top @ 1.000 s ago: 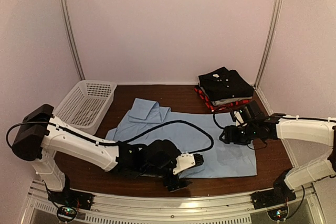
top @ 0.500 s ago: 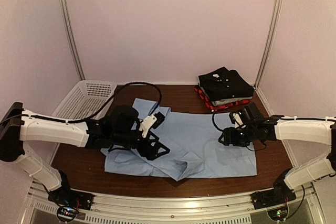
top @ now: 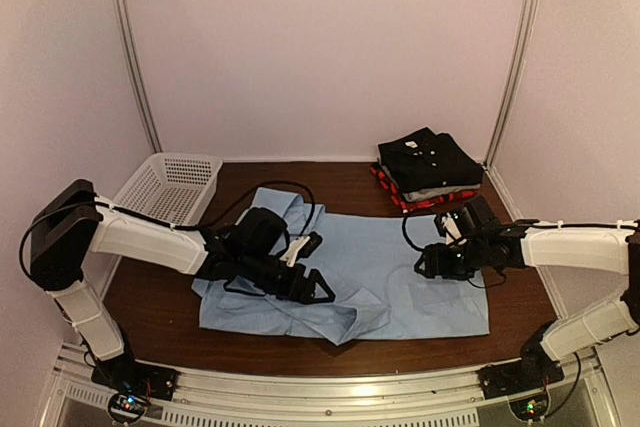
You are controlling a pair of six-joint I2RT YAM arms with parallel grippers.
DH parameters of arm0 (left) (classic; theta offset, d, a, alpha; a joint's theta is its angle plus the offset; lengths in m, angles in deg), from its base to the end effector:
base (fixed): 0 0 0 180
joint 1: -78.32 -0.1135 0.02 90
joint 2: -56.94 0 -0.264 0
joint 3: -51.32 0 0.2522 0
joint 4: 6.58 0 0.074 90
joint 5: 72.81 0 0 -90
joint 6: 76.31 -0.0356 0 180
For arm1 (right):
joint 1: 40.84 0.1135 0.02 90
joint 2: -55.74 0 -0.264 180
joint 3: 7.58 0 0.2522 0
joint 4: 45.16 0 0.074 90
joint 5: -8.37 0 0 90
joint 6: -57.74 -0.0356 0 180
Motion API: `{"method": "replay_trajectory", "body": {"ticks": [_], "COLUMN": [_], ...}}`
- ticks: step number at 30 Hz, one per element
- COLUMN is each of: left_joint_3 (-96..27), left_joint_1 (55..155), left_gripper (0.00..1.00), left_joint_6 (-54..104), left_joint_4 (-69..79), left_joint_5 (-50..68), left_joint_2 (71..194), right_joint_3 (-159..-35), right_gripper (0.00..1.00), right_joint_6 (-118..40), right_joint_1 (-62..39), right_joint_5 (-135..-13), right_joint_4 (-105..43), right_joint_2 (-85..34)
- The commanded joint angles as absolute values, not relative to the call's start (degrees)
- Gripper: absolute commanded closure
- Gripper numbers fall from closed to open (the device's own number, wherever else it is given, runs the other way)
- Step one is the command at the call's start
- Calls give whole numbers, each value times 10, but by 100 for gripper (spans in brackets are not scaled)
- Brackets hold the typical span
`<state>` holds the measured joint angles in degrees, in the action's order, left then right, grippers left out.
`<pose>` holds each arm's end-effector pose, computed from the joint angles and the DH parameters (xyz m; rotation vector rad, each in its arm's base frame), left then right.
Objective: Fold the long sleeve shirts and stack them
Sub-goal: Adjust the sleeve of the 1/3-folded shirt.
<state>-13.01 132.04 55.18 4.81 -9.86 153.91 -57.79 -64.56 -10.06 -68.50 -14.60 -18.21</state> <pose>0.1884 -0.2840 0.1661 0.5512 2.6067 -1.2602 0.2032 0.1304 0.1774 -0.0628 2.6407 0.7036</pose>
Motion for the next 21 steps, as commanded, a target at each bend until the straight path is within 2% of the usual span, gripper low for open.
{"method": "replay_trajectory", "body": {"ticks": [1, 18, 21], "left_joint_3": [-154, -178, -189], "left_joint_1": [1321, 1336, 1344], "left_gripper": [25, 27, 30], "left_joint_6": [614, 664, 660], "left_joint_4": [-19, -79, -73], "left_joint_5": [-166, -255, -259], "left_joint_2": [1572, 1633, 1641], "right_joint_3": [-580, -557, -554], "right_gripper": [36, 36, 36], "right_joint_6": [-641, -646, -647], "right_joint_1": [-99, -99, -99], "right_joint_5": [-681, -682, -683], "right_joint_4": [-158, -166, -169], "right_joint_2": [-183, -172, -171]}}
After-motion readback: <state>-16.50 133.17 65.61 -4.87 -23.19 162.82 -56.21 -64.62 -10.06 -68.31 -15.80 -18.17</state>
